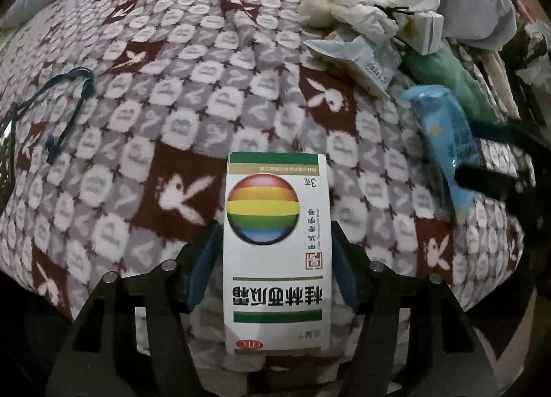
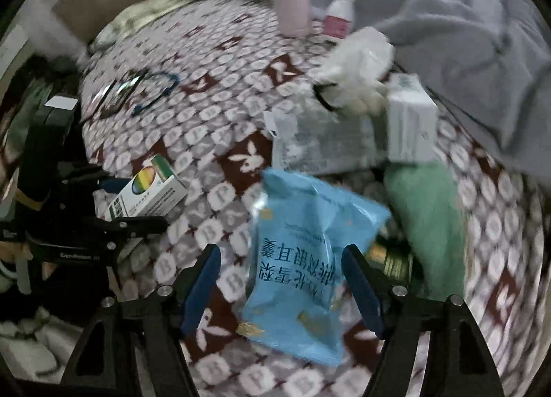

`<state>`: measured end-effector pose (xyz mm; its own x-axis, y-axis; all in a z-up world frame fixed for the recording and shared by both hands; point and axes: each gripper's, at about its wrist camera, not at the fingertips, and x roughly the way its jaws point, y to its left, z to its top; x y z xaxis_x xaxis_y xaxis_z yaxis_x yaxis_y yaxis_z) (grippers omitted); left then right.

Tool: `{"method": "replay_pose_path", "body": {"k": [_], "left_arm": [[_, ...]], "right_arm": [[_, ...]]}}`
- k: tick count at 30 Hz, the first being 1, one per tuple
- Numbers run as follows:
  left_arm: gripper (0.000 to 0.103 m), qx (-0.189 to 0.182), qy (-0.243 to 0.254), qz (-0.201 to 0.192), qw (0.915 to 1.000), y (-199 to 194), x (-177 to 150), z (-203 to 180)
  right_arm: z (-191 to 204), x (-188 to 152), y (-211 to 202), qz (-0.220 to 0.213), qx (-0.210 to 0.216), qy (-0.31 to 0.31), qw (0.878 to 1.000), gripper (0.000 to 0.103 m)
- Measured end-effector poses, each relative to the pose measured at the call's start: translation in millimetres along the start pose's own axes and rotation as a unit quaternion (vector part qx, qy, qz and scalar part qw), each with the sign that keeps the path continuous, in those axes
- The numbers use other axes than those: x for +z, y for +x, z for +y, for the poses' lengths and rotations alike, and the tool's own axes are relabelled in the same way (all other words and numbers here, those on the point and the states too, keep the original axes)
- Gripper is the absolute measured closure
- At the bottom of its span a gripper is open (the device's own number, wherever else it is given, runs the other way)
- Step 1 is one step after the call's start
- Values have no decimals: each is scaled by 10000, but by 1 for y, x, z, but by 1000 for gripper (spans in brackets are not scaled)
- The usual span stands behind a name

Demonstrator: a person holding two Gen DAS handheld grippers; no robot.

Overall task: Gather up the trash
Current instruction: 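Grasp the white rainbow-logo medicine box with the left tool while the right tool grasps the blue bag, then carry both items to the cream bucket and open both tools to drop them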

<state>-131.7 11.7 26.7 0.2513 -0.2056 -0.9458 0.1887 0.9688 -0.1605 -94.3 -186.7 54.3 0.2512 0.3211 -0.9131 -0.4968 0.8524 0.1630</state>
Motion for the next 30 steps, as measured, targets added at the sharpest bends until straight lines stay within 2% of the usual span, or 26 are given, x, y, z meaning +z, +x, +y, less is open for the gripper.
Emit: {"method": "replay_pose_path", "body": {"k": [2,5,6,7,8,9,11,12,13,19,26,30], "left_arm": [[43,71,6,-22,10000,2,3,-1],[43,229,113,-77,9996,5,2,-12],[43,270,138,-98,9995,6,1,-14],[45,288,150,-111,9994,6,1,-16],[54,276,164,-116,9994,6,0,-16],[54,247,165,-117,9995,4,1,-16],[54,106,136,-175,9997,1,0,-13],[54,11,131,-223,9997,-3,1,-14],[54,-34,134,-274,9995,-8,2,-16],[54,-193,400,-693,9966,-31,18,-45],[54,-355,912,-902,9911,-41,28,-110],[54,-495,1252,-957,9863,-43,29,-148]], "right_arm": [[4,-4,9,83,-63,149,9998,32],[10,-10,22,78,-636,230,9977,32],[12,-11,26,43,-693,228,9973,32],[14,-11,30,48,-696,214,9973,32],[17,-11,33,47,-693,201,9974,32],[18,-12,35,25,-695,210,9974,32],[16,-14,33,-104,-692,329,9970,50],[14,-16,27,-217,-591,419,9971,52],[13,-18,19,-305,-515,464,9971,59],[1,-45,-35,-890,-462,791,9918,60],[-28,-89,-86,-1358,-343,1596,9772,60],[-46,-115,-111,-1548,-655,1897,9673,60]]}}
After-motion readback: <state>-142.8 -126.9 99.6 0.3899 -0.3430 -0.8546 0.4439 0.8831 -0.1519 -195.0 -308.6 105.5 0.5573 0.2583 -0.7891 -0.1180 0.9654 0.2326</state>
